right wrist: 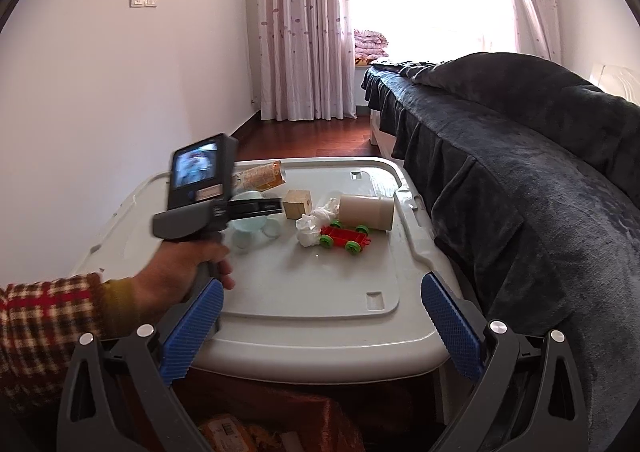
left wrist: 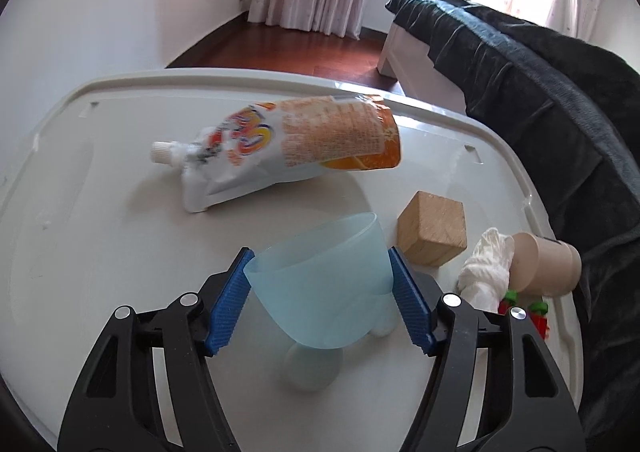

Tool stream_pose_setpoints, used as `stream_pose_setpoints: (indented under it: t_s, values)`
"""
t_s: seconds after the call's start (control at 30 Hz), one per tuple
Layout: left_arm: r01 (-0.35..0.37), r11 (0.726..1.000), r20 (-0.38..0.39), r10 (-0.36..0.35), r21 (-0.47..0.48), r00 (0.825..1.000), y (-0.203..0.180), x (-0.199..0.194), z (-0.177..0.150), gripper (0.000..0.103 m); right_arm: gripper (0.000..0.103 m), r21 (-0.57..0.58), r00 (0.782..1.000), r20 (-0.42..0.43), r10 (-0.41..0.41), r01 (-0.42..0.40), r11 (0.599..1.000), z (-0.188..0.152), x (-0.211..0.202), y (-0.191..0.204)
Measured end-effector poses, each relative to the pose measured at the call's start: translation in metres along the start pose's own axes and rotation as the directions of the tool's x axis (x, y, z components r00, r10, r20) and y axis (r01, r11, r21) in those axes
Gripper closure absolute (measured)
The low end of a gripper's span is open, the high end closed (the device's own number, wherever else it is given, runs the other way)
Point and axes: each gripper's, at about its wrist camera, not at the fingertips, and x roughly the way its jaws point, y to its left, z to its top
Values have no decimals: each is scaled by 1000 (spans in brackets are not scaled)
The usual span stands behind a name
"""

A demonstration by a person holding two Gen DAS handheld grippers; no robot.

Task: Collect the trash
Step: 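Grasp the light blue plastic cup with the left tool while the right tool grasps the beige cylinder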

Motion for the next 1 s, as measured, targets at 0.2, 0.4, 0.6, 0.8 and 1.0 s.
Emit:
stream_pose_setpoints:
  t_s: [0.2,0.4,0.6,0.8,1.0]
  values:
    - [8,998,23,-9,55,1000,22,-45,-16,37,5,3,1000,-26,-6,6,1000,4,8,-5]
    - [23,991,51,-29,129,998,43,-101,-42,37,5,-5,995,-76,59,-60,998,34,36,-5]
    - [74,988,70,-84,136,994,52,-129,-57,37,6,26,984,-166,-66,71,997,68,121,-37]
    - [96,983,100,-112,159,989,51,-138,-60,37,6,45,973,-203,-105,116,992,84,194,-41]
    - [113,982,83,-126,150,989,56,-136,-62,37,6,45,947,-285,-147,167,985,76,244,-44]
